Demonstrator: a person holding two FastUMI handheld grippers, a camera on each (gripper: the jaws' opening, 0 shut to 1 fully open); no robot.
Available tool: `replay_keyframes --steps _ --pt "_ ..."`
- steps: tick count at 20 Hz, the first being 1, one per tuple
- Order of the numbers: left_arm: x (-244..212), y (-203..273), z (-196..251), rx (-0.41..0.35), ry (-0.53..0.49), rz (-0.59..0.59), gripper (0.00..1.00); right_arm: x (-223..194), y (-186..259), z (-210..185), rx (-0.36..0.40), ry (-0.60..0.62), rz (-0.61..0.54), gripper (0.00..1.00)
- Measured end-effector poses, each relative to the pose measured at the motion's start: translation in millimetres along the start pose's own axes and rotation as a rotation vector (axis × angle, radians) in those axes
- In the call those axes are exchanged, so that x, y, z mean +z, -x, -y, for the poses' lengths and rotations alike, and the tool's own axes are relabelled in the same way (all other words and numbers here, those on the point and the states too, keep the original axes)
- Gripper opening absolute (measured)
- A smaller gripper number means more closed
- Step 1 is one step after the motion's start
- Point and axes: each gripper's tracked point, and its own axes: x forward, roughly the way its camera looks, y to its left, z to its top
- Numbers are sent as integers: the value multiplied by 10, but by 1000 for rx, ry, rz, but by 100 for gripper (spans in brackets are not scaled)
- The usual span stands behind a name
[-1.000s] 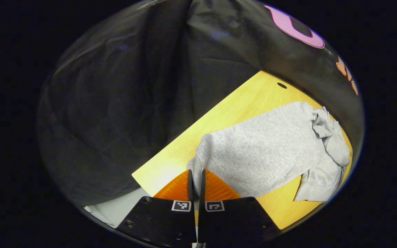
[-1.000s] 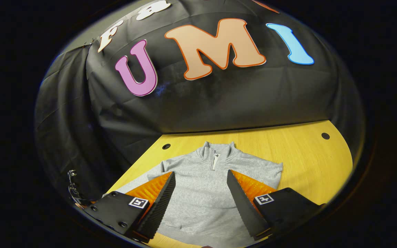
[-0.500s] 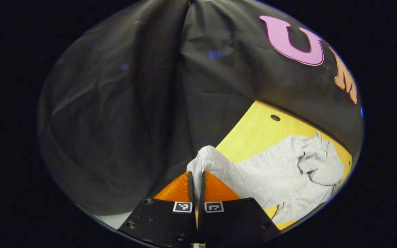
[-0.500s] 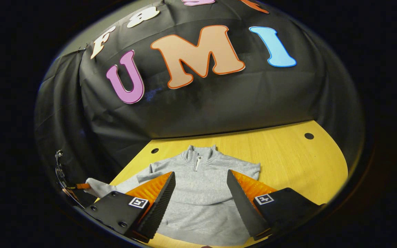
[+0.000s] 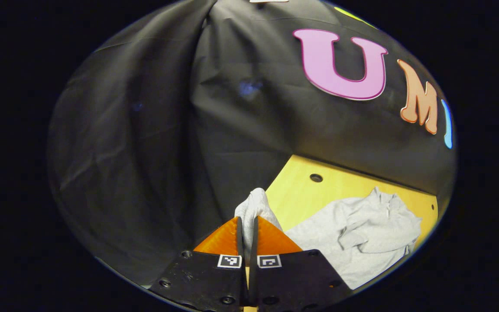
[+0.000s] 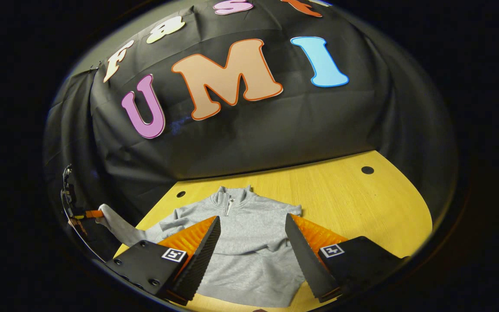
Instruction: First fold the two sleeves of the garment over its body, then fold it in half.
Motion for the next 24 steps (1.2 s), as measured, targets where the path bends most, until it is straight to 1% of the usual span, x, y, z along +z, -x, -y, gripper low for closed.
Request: replay_keyframes --steps 7,11,17,21,24 --pt "493 107 1196 -197 -72 72 0 -103 198 366 -55 -31 0 96" --pt "563 186 1980 -326 -118 88 0 -133 344 580 -90 -52 10 96" --pt "421 483 3114 -518 -187 79 0 -175 583 924 -147 -89 26 96" --pt "268 622 3730 -615 -230 61 0 -206 749 1151 -189 -107 33 96" --pt "44 697 4153 -678 -242 19 0 -224 875 1305 -216 -121 37 96"
